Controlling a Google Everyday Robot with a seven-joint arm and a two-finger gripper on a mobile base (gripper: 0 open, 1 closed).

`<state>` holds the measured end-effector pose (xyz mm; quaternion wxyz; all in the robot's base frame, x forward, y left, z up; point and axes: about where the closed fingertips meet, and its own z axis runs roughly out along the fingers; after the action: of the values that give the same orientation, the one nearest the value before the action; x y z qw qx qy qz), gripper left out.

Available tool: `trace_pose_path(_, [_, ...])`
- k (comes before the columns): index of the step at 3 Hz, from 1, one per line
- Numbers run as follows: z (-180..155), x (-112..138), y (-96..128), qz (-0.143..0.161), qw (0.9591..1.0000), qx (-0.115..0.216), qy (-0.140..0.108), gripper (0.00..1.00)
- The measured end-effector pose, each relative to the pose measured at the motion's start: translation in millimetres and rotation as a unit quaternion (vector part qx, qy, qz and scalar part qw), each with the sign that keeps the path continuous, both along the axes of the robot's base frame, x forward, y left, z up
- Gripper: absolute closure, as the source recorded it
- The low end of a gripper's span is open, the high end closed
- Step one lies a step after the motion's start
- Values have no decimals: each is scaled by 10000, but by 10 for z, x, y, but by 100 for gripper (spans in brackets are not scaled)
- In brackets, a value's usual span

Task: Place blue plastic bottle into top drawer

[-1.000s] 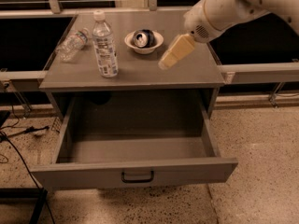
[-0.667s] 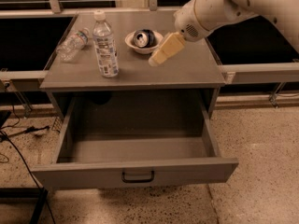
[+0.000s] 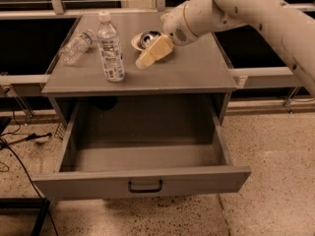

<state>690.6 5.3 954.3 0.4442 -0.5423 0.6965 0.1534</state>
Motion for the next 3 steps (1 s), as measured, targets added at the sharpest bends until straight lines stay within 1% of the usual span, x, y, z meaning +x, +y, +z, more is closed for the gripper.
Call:
trace_pose_path(1, [-6, 56, 192, 150, 9997, 167, -37, 0])
trace_pose_path(2, [-37, 29, 141, 94, 9999, 99, -6, 0])
trace_pose_path(3, [-125, 104, 153, 92, 9998, 145, -38, 0])
